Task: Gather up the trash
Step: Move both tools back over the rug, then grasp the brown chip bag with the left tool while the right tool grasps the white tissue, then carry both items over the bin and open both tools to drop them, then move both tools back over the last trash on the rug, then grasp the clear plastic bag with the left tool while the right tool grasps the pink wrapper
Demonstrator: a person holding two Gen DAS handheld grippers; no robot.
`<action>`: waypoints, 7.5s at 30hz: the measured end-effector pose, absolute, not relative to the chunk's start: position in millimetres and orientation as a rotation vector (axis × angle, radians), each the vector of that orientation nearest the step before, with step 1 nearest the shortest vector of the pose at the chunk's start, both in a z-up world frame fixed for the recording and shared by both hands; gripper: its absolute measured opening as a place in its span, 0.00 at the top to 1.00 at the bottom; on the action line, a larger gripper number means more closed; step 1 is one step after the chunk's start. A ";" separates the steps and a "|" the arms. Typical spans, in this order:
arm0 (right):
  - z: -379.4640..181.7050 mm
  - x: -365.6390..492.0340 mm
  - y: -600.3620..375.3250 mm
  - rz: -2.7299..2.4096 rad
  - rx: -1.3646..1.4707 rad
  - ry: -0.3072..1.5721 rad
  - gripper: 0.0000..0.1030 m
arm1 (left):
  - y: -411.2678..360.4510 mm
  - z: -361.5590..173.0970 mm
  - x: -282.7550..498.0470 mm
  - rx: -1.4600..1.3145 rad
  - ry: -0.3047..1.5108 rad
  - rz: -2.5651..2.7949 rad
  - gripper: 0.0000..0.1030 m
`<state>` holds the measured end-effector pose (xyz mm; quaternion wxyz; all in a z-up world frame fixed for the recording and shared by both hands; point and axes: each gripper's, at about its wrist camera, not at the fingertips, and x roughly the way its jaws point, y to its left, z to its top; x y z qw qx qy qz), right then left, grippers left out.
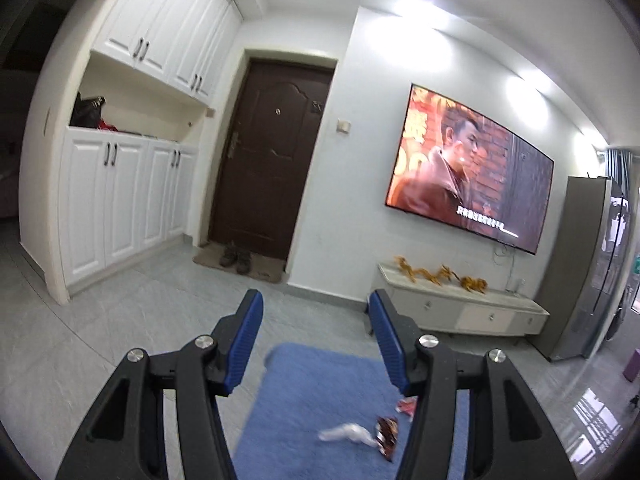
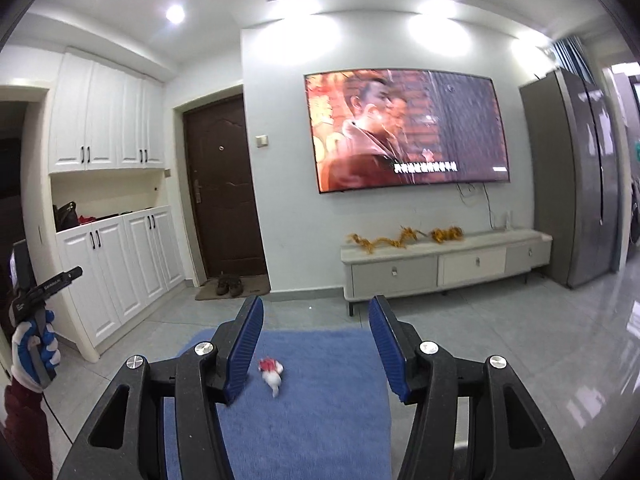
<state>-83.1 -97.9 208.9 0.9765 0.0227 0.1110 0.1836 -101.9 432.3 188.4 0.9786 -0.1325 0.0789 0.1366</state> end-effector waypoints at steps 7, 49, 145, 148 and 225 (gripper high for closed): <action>213.5 -54.4 -70.4 0.414 0.017 0.232 0.49 | 440.9 183.3 -84.8 -0.213 0.179 0.235 0.48; -101.1 234.3 86.9 0.651 0.133 0.944 0.65 | 254.0 -118.9 201.5 -0.042 0.864 -0.203 0.63; -110.9 -4.6 -368.6 -0.185 0.564 0.778 0.36 | -205.4 -69.2 111.6 0.228 0.846 -0.537 0.42; -93.5 -10.5 -356.3 -0.176 0.527 0.746 0.33 | -194.3 -54.3 98.5 0.229 0.793 -0.497 0.38; 77.9 100.6 12.6 0.452 0.013 0.516 0.22 | 351.9 -2.0 74.4 -0.271 0.526 0.162 0.29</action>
